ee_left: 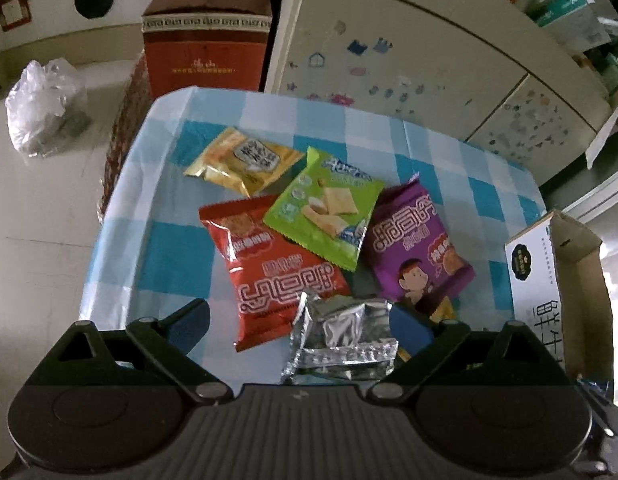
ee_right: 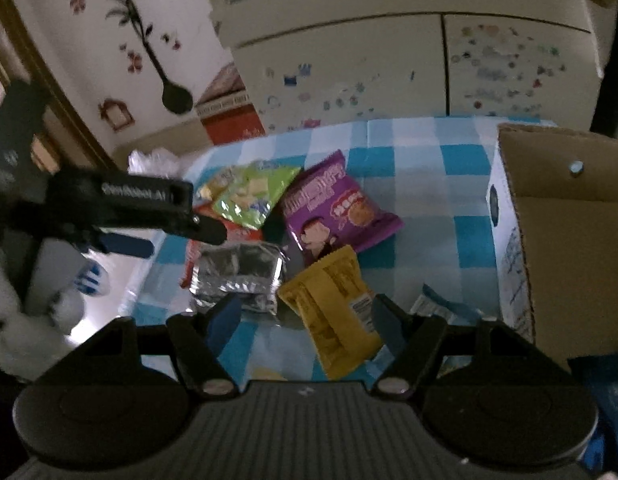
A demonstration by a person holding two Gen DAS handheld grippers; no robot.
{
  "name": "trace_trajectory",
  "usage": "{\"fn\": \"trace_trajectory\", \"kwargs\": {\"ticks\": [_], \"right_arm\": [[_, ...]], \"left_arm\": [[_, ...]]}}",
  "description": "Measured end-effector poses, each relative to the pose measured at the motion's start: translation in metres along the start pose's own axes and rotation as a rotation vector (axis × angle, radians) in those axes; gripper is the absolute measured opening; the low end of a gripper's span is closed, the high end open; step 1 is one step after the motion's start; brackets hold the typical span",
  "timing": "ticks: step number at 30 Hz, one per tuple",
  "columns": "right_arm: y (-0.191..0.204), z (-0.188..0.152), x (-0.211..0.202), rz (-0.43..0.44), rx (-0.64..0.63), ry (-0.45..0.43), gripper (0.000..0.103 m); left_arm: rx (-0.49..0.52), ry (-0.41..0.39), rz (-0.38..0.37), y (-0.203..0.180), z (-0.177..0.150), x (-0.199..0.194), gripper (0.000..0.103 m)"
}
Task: Organize snacks
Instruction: 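Grasp the yellow packet with the right gripper while the left gripper approaches the silver foil packet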
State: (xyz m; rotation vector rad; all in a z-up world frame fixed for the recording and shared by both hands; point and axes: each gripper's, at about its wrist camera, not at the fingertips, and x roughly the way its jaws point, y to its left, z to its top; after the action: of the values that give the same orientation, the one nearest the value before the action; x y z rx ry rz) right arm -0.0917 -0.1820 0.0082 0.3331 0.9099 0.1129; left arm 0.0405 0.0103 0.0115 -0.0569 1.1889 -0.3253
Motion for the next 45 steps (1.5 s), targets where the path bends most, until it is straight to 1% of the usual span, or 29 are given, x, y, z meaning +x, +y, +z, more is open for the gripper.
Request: {"fn": "trace_trajectory", "kwargs": {"ticks": [4, 7, 10, 13, 16, 20, 24, 27, 29, 31, 34, 35, 36, 37, 38, 39, 40, 41, 45], "right_arm": [[0.002, 0.0, 0.017, -0.006, -0.024, 0.035, 0.074], [0.005, -0.003, 0.026, -0.044, -0.059, 0.04, 0.076], [0.006, -0.005, 0.034, -0.056, -0.089, 0.055, 0.08], [0.005, -0.006, 0.043, -0.067, -0.098, 0.063, 0.08], [0.002, -0.007, 0.052, -0.081, -0.101, 0.075, 0.081], [0.001, -0.007, 0.056, -0.083, -0.102, 0.059, 0.085], [0.002, -0.007, 0.057, -0.091, -0.102, 0.058, 0.085], [0.001, -0.006, 0.058, -0.1, -0.097, 0.054, 0.085], [-0.002, -0.007, 0.061, -0.128, -0.086, 0.062, 0.084], [-0.004, -0.008, 0.061, -0.13, -0.077, 0.059, 0.085], [-0.001, -0.008, 0.06, -0.122, -0.087, 0.06, 0.085], [-0.001, -0.009, 0.06, -0.121, -0.087, 0.06, 0.084], [0.0, -0.009, 0.059, -0.125, -0.09, 0.059, 0.081], [0.0, -0.009, 0.059, -0.131, -0.093, 0.061, 0.078], [0.0, -0.009, 0.059, -0.13, -0.096, 0.063, 0.077], [0.001, -0.009, 0.057, -0.124, -0.095, 0.062, 0.073], [0.0, -0.009, 0.056, -0.114, -0.092, 0.062, 0.07], [0.001, -0.008, 0.055, -0.102, -0.087, 0.063, 0.069], [0.005, -0.01, 0.05, -0.081, -0.093, 0.06, 0.062]], "left_arm": [[0.025, 0.023, -0.011, -0.008, -0.002, 0.009, 0.099], [0.04, 0.037, -0.015, -0.013, -0.003, 0.015, 0.099], [0.042, 0.056, -0.036, -0.018, -0.004, 0.021, 0.099], [0.048, 0.072, -0.026, -0.023, -0.005, 0.028, 0.099], [0.036, 0.093, -0.038, -0.025, -0.005, 0.034, 0.099], [0.045, 0.091, -0.033, -0.029, -0.005, 0.04, 0.101], [0.072, 0.085, -0.006, -0.034, -0.006, 0.044, 0.102], [0.098, 0.073, -0.008, -0.036, -0.007, 0.042, 0.102], [0.093, 0.079, 0.015, -0.033, -0.009, 0.045, 0.102], [0.085, 0.077, 0.027, -0.031, -0.012, 0.046, 0.102], [0.089, 0.061, 0.025, -0.03, -0.014, 0.045, 0.1], [0.092, 0.057, 0.026, -0.03, -0.015, 0.044, 0.098], [0.096, 0.05, 0.028, -0.029, -0.016, 0.043, 0.095], [0.101, 0.046, 0.029, -0.029, -0.017, 0.042, 0.094], [0.101, 0.04, 0.024, -0.028, -0.017, 0.04, 0.091], [0.099, 0.037, 0.02, -0.027, -0.017, 0.039, 0.086], [0.096, 0.035, 0.013, -0.026, -0.016, 0.037, 0.084], [0.093, 0.034, 0.005, -0.024, -0.016, 0.035, 0.082], [0.084, 0.023, -0.012, -0.019, -0.016, 0.027, 0.08]]}}
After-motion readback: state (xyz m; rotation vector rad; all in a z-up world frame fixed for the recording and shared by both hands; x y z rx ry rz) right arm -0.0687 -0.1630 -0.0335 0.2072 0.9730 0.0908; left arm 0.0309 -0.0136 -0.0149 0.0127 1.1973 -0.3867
